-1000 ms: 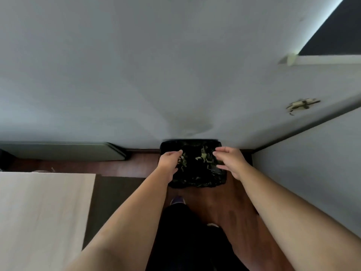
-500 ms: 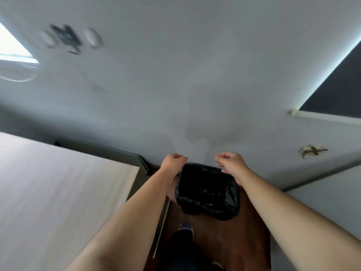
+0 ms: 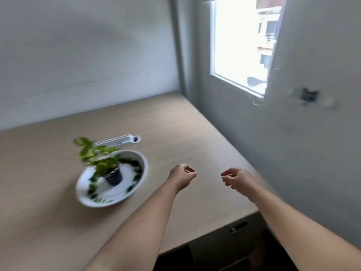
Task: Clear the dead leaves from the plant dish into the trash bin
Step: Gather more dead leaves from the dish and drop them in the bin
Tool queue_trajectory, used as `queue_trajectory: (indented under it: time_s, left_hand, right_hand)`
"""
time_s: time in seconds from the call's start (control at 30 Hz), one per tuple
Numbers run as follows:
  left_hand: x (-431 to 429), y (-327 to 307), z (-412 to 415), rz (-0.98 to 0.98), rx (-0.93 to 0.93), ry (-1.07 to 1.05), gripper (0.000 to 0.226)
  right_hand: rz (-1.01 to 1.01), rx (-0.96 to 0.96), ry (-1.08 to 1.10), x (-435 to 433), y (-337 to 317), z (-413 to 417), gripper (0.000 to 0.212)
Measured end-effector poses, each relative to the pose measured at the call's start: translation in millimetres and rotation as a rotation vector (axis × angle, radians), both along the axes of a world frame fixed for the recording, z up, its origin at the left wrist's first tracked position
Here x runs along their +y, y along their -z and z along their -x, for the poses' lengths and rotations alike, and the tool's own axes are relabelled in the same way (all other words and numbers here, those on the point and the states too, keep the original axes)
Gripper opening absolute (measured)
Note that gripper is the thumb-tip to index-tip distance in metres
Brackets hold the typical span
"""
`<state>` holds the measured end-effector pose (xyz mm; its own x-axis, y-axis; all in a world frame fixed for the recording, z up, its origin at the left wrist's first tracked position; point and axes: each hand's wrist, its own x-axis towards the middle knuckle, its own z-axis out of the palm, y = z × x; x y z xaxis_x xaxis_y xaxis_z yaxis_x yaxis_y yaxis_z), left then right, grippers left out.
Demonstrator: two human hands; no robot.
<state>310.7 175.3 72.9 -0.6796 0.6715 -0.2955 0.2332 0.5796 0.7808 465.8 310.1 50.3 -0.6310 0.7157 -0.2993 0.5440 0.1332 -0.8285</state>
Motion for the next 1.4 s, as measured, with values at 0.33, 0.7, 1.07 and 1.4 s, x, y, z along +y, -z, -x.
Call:
queue_trajectory:
  time_s: [0.33,0.7,1.07,1.4]
  left_hand:
    - [-178.8,31.5,161.8,0.213,0.095,-0.385,0.008]
    - [-187.8,89.5,239.1,0.820,0.327,0.063,0.062]
    - [-184.1,99.2,244.0,0.538,0.188,-0.031,0.025]
    - [-199.7,103.7,259.2,0.312,0.105,-0.110,0.007]
  right_hand:
    - [-0.218,-0.138,-0.478,-121.1,8.3,205.9,0.016]
    - [-0.563,-0.383,-0.760,-165.4,61.0,312.2,0.024]
    - [-0.651,-0.467,-0.812,-176.6,76.5,332.7,0.014]
    - [-0.477,-0.464,-0.733,-168.2,78.3,337.6,0.031]
